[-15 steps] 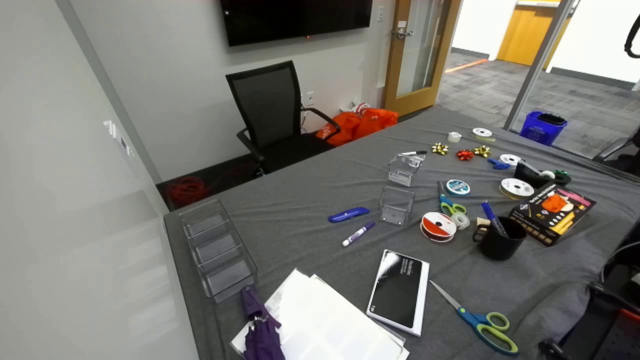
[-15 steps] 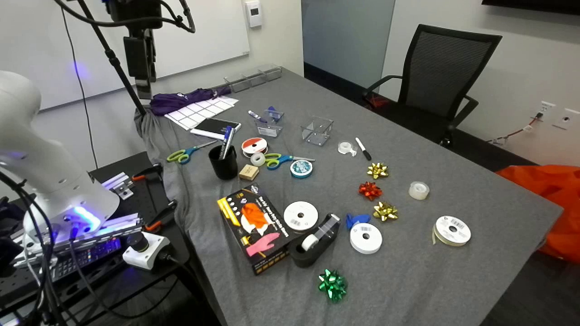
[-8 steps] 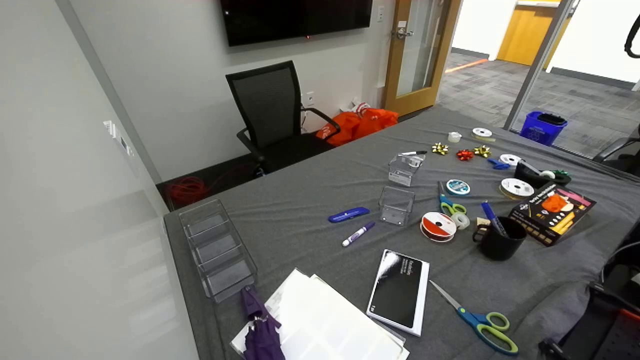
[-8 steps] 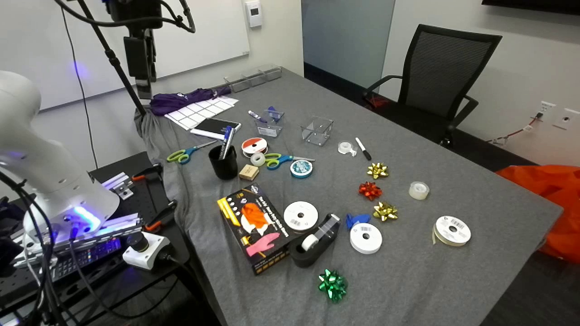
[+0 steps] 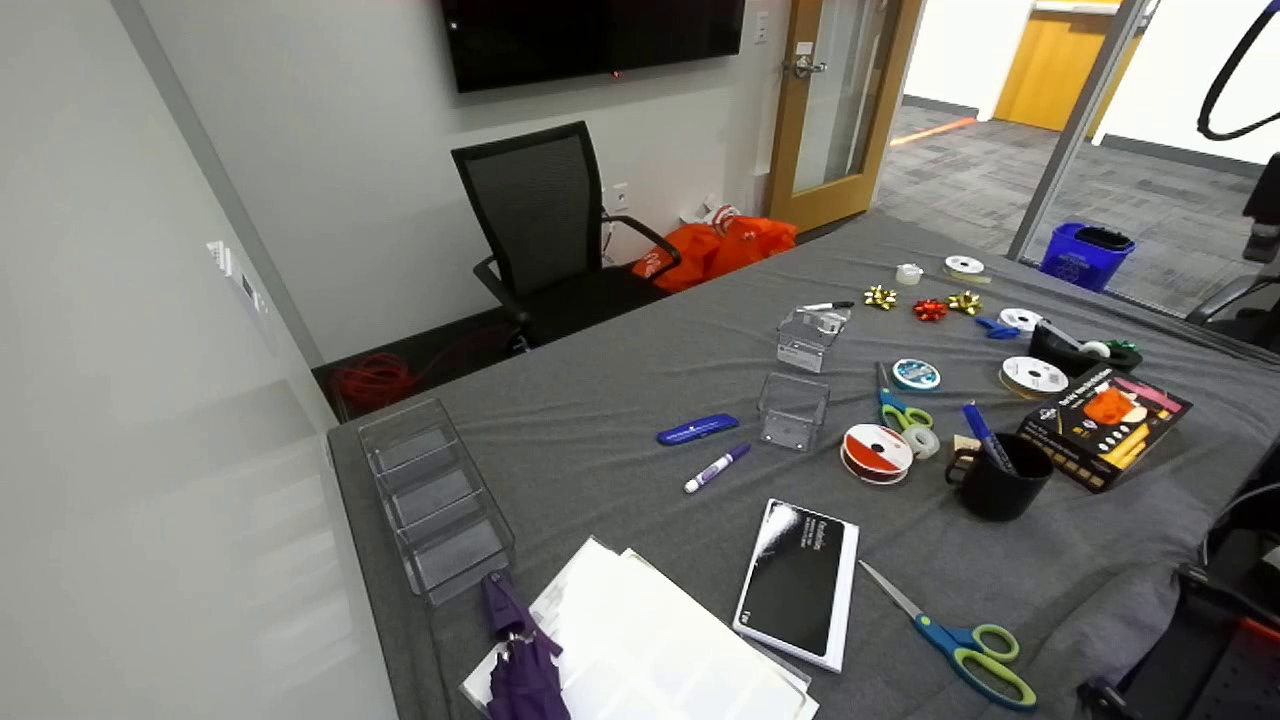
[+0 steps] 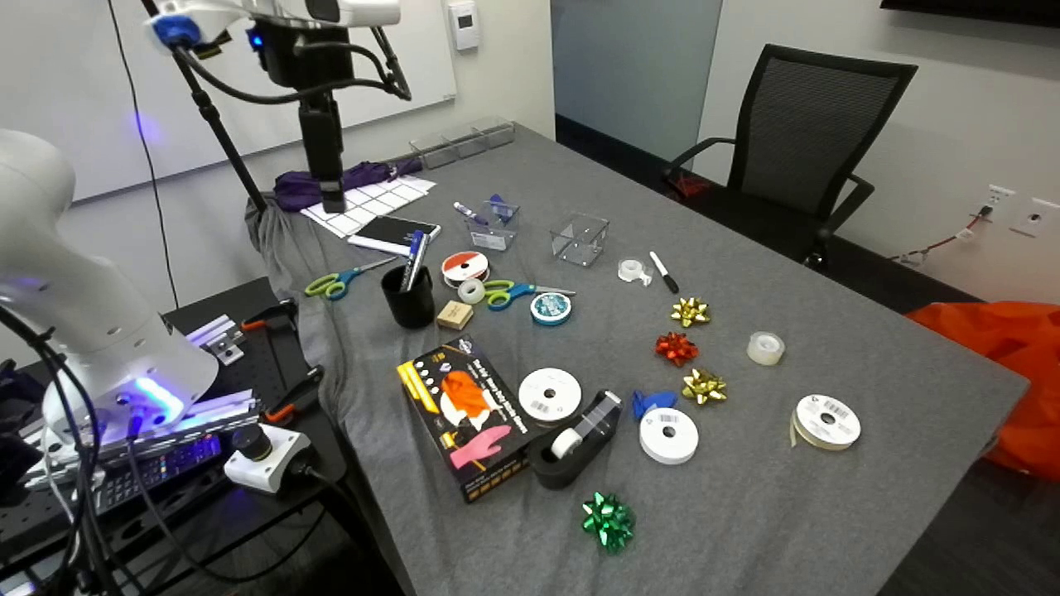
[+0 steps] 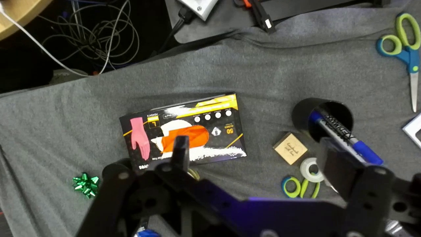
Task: Move the black object to the left
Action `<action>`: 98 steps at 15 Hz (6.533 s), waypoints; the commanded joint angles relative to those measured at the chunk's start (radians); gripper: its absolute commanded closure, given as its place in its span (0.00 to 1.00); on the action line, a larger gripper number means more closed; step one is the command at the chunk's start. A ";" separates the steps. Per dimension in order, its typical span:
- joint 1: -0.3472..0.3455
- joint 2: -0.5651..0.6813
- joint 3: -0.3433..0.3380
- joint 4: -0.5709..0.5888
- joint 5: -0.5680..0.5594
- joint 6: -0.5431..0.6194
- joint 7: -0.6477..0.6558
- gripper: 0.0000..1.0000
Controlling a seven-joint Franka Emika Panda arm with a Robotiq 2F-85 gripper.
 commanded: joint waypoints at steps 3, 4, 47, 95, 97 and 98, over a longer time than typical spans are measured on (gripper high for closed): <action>-0.008 0.217 -0.031 0.103 -0.017 0.157 -0.154 0.00; -0.008 0.254 -0.043 0.140 -0.017 0.183 -0.232 0.00; -0.328 0.956 0.107 0.475 0.234 0.572 -0.765 0.00; -0.414 1.052 0.190 0.649 0.275 0.548 -0.710 0.62; -0.379 1.031 0.189 0.654 0.278 0.544 -0.639 0.62; -0.355 1.022 0.188 0.660 0.276 0.535 -0.586 0.62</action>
